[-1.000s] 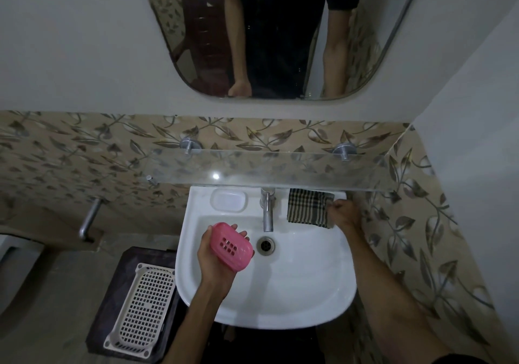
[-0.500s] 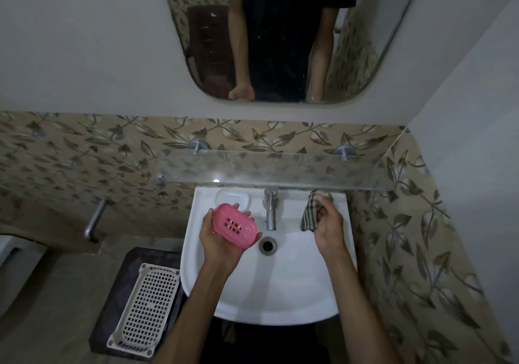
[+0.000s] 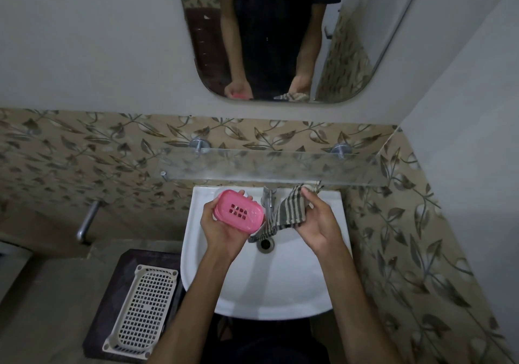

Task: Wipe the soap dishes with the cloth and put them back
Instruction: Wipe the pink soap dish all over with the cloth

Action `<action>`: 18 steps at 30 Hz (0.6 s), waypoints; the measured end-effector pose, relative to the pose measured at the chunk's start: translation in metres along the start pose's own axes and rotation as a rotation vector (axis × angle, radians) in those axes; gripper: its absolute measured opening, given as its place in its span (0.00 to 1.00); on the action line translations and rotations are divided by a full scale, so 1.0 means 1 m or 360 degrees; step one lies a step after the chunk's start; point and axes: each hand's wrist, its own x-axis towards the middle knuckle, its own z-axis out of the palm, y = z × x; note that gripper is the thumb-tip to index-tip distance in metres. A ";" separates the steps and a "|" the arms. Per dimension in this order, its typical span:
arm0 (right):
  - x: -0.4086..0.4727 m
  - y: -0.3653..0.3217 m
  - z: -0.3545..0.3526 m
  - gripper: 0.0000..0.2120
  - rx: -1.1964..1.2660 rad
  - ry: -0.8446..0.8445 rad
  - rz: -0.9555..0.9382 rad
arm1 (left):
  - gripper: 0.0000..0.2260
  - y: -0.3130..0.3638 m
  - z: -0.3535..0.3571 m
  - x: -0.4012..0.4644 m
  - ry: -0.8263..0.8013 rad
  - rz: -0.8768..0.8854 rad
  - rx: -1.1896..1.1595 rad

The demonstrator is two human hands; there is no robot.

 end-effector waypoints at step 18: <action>-0.008 0.037 0.044 0.12 -0.0136 0.0154 0.0106 | 0.30 0.029 0.017 -0.002 -0.0397 0.0049 -0.0063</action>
